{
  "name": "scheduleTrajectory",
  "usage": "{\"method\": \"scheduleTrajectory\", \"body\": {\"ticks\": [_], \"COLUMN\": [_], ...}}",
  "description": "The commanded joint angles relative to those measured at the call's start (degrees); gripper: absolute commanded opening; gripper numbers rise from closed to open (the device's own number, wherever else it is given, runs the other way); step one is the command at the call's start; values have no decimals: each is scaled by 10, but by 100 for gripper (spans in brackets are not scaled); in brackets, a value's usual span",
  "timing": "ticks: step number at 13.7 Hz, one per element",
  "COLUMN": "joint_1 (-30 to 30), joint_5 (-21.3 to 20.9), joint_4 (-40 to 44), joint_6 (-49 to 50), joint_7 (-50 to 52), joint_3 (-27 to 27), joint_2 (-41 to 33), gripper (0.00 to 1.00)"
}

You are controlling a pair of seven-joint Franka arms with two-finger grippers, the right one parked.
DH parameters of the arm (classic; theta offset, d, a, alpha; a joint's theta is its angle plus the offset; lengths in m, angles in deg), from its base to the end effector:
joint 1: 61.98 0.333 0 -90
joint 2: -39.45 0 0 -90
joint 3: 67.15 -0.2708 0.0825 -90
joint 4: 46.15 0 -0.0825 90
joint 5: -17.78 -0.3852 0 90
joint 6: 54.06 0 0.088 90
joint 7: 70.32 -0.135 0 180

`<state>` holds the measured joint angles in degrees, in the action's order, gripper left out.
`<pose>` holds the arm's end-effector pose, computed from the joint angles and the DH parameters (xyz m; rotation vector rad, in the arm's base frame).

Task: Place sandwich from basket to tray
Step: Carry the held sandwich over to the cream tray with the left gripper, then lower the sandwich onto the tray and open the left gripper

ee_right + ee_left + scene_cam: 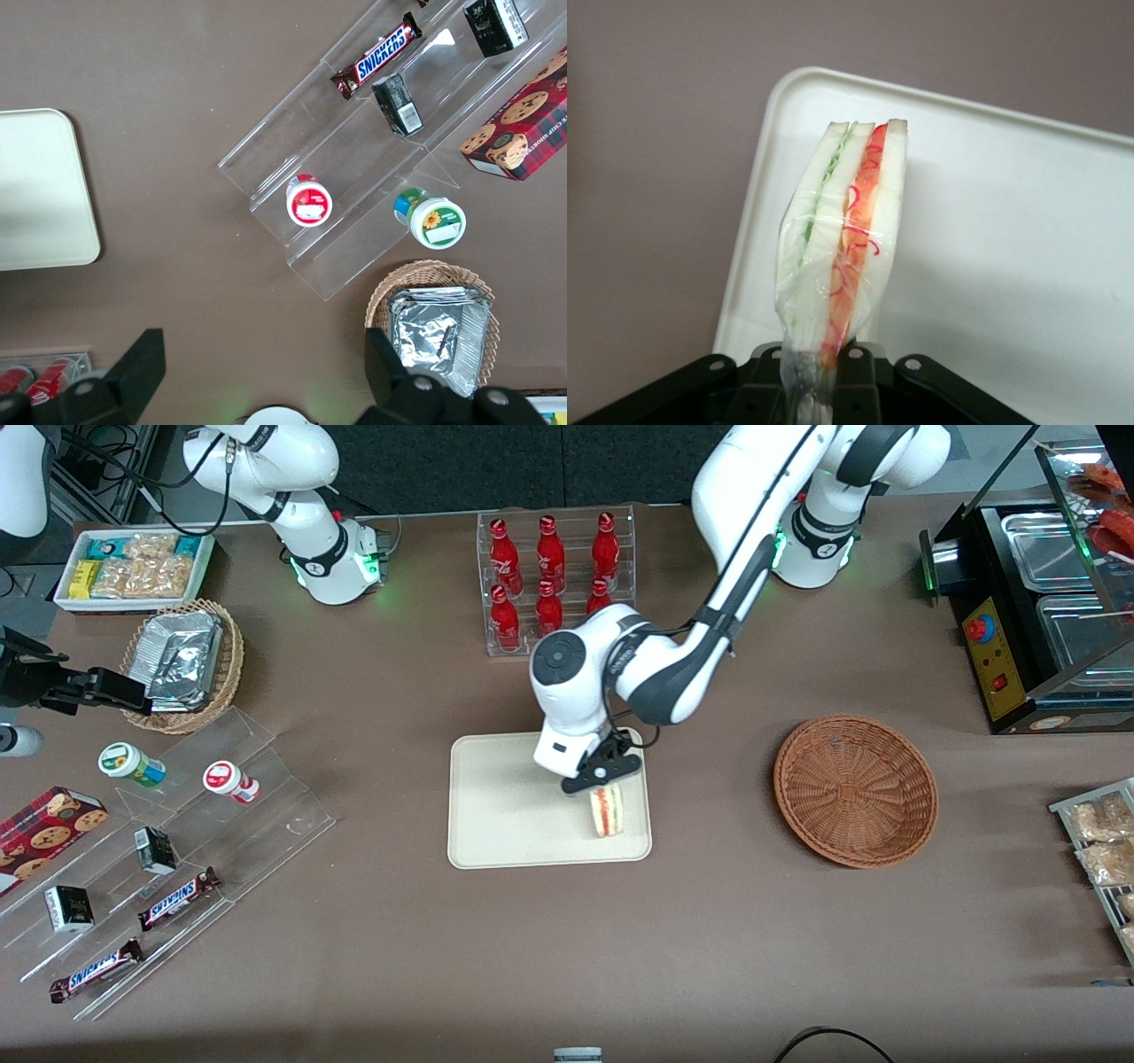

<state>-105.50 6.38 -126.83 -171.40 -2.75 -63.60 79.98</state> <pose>0.4857 -0.4909 0.2170 -2.9844 -0.4114 -0.1156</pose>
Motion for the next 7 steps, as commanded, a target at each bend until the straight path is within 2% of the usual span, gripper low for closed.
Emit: {"method": "scheduleTrajectory", "body": {"ticks": [1,7], "joint_1": [-16,-36], "joint_5": [-9,-8], "joint_4": [56,82], "joint_6": [3,-3], "joint_7": [-20,-53], "joint_3": [-7,-7], "joint_2": [38,75], "gripper": [0,0]}}
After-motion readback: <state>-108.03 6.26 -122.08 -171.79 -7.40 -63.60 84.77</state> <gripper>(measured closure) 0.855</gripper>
